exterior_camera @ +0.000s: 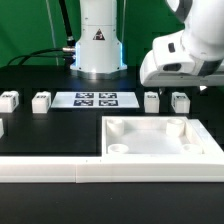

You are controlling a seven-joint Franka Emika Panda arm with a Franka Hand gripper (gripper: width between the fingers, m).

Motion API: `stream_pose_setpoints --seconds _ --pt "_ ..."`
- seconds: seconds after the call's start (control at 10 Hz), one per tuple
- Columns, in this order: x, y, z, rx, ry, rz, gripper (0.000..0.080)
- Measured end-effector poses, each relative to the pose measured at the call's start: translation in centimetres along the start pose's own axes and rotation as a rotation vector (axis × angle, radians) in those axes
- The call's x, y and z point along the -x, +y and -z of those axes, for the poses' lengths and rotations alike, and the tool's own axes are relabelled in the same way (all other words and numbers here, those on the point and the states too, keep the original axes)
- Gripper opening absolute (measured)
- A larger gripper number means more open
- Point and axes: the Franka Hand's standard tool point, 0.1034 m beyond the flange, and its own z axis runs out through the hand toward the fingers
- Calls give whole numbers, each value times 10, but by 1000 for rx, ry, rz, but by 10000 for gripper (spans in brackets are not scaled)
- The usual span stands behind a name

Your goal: Assemble square table

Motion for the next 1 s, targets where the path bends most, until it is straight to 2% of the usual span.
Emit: stream_pose_setpoints --seconds 0.1,0.2,0.6,1.0 --pt "2 -3 -2 14 -130 3 648" --pt "-6 -6 -2 15 -161 5 648" --pt "-10 -7 -8 16 -164 7 648" --pt "-8 -6 -20 29 -177 -20 648"
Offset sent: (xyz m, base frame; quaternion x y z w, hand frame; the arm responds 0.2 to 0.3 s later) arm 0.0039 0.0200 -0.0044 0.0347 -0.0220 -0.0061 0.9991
